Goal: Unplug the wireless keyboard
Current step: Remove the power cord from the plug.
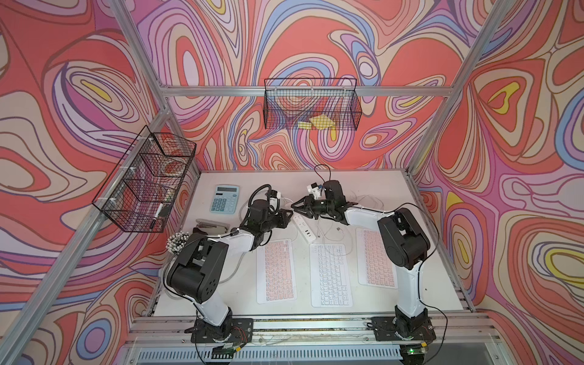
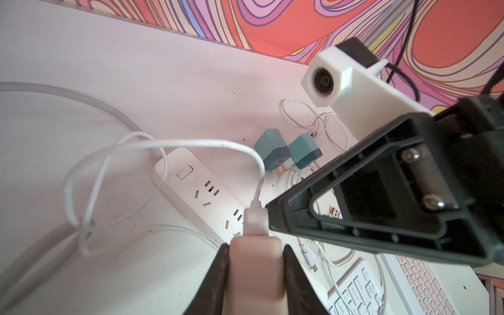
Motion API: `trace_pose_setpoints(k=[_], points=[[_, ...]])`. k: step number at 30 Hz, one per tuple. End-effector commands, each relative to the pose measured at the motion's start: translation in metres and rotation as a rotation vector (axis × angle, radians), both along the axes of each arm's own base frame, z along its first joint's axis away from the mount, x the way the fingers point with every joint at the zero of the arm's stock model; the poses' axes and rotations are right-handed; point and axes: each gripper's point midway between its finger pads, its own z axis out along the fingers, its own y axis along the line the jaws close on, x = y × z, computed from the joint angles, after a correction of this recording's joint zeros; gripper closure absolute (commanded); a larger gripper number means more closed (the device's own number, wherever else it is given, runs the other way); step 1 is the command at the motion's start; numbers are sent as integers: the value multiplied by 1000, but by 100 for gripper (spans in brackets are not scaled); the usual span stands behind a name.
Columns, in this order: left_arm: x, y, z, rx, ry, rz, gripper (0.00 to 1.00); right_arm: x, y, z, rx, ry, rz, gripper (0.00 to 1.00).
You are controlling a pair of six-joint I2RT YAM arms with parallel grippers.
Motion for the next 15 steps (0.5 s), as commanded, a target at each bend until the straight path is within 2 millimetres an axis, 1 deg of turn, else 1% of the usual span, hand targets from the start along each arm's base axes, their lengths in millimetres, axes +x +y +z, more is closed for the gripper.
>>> trace_pose_setpoints(k=[1, 7, 10, 15], points=[[0, -4, 21, -20, -72, -18, 100, 0, -3, 9, -5, -33, -6, 66], [-1, -6, 21, -34, -70, -26, 100, 3, 6, 17, 53, -28, 7, 67], [-1, -5, 24, -41, -82, -21, 100, 1, 13, 14, 50, -17, 25, 70], [-2, -4, 32, -45, -116, -22, 100, 1, 12, 5, 59, 11, 7, 75]])
